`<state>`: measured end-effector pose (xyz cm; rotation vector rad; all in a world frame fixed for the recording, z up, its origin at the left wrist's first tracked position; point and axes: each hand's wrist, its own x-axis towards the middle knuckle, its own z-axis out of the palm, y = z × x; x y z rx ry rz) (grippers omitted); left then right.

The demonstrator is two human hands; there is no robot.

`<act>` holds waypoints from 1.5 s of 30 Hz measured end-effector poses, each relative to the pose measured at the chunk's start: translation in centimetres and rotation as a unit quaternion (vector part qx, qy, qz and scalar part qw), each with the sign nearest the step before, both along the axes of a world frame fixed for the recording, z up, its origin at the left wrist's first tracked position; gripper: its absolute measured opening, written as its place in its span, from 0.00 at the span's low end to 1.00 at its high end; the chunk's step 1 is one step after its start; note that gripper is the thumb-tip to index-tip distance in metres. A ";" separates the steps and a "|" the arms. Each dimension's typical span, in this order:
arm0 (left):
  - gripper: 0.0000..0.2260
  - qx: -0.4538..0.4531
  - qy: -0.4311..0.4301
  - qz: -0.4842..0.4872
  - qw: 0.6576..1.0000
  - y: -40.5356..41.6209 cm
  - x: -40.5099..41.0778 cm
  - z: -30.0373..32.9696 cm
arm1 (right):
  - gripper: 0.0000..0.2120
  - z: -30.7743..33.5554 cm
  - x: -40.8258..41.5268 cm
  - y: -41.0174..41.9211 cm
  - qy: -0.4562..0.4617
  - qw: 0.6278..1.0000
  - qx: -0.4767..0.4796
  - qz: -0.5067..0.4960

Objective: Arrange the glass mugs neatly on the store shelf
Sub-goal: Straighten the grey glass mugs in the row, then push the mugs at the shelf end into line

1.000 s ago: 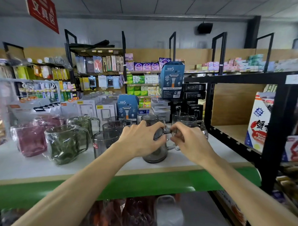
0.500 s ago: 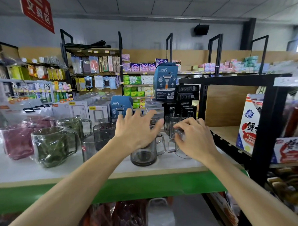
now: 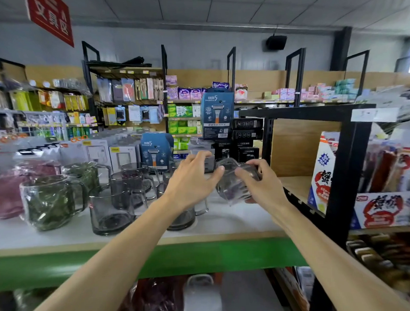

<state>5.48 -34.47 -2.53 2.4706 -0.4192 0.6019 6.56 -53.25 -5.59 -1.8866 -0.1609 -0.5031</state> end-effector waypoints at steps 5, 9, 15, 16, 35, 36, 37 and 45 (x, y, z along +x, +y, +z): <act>0.35 -0.172 0.058 -0.080 0.980 -3.3 -1.5 -0.7 | 0.15 0.8 -1.3 0.3 0.051 0.947 0.296 0.114; 0.31 -0.313 0.109 -0.105 0.938 -4.6 -0.9 -1.5 | 0.15 0.8 -1.8 -0.6 0.086 0.944 0.288 0.136; 0.31 -0.097 0.043 -0.071 0.992 -5.3 -0.2 -0.8 | 0.18 -0.1 -1.1 -3.9 -0.089 0.993 -0.081 0.011; 0.31 -0.059 0.033 -0.067 0.995 -5.6 -0.2 -0.7 | 0.16 -0.2 -0.8 -4.2 -0.106 0.988 -0.116 0.003; 0.38 0.149 -0.019 -0.016 0.989 -6.0 -1.8 -2.7 | 0.20 -3.7 -2.8 -3.6 -0.094 0.934 -0.313 -0.148; 0.38 0.146 -0.041 -0.025 0.988 -5.4 -2.7 -3.0 | 0.20 -4.0 -3.6 -3.2 -0.109 0.927 -0.324 -0.153; 0.38 0.141 -0.057 -0.033 0.988 -4.7 -3.6 -3.5 | 0.19 -4.2 -4.7 -2.6 -0.123 0.921 -0.335 -0.155; 0.36 0.131 -0.063 -0.048 0.988 2.9 -11.3 -7.9 | 0.17 -7.1 -13.0 4.3 -0.150 0.910 -0.357 -0.149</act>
